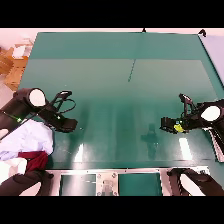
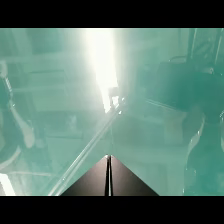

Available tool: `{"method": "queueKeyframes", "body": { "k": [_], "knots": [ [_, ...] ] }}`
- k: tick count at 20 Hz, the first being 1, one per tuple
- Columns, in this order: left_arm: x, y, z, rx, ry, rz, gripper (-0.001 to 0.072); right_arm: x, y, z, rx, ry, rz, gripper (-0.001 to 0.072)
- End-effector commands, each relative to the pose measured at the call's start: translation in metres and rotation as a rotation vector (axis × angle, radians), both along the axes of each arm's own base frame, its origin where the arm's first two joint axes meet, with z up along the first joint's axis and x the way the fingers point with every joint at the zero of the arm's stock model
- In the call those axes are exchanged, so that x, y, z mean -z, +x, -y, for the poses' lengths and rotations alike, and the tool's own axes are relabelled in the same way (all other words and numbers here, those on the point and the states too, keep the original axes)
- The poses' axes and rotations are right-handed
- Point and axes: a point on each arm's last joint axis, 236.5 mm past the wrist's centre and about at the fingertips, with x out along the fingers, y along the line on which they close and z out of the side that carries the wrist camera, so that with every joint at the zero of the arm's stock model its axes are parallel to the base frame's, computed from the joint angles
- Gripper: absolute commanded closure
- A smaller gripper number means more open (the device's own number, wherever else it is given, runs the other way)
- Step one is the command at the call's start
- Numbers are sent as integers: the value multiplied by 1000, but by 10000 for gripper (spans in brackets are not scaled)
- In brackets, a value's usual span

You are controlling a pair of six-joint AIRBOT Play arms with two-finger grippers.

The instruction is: Fold the shirts.

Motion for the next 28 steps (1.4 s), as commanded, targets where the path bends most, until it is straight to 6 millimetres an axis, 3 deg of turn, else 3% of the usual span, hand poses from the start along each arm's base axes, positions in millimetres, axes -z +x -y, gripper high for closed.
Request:
{"method": "queueKeyframes", "body": {
  "k": [1, 3, 6, 7, 8, 12, 16, 17, 18, 19, 20, 21, 23, 25, 27, 28],
  "knots": [
    [1, 2, -3, 3, 13, 13, 682, 0, 0, 0, 0, 1, 0, 698],
    [3, 5, -32, 4, 143, 19, 682, 0, 0, 0, 0, 1, 0, 698],
    [-6, 12, -126, -79, 549, 46, 677, 0, 0, 0, -1, 1, 0, 698],
    [-10, 18, -150, -97, 652, 79, 384, 0, 0, 0, -1, 1, 0, 698],
    [-7, 23, -165, -118, 707, 112, -13, 0, 0, 0, 0, 1, 0, 698],
    [33, 19, -203, -216, 695, 116, -13, 0, 0, 0, 0, 1, 0, 698],
    [59, 18, -236, -353, 634, 143, -13, 0, 0, 0, 0, 1, 0, 698],
    [64, 18, -238, -364, 605, 146, 0, 0, 0, 0, -1, 1, 0, 698],
    [69, 17, -239, -362, 579, 147, 193, 0, 0, 0, 0, 1, 0, 698],
    [72, 18, -237, -350, 550, 151, 446, 0, 0, 0, -1, 1, 0, 698],
    [74, 19, -233, -327, 521, 155, 611, 0, 0, 0, 0, 1, 0, 698],
    [75, 19, -230, -309, 509, 157, 681, 0, 0, 0, -1, 1, 0, 698],
    [73, 22, -220, -296, 466, 153, 682, 0, 0, 0, 0, 1, 0, 698],
    [55, 38, -202, -309, 378, 176, 683, 0, 0, 0, 0, 1, 0, 698],
    [14, 68, -176, -269, 290, 264, 684, 0, 0, 0, -1, 1, 0, 697],
    [-15, 87, -159, -229, 268, 334, 684, 0, 0, 0, -1, 1, 0, 698]
  ]
}}
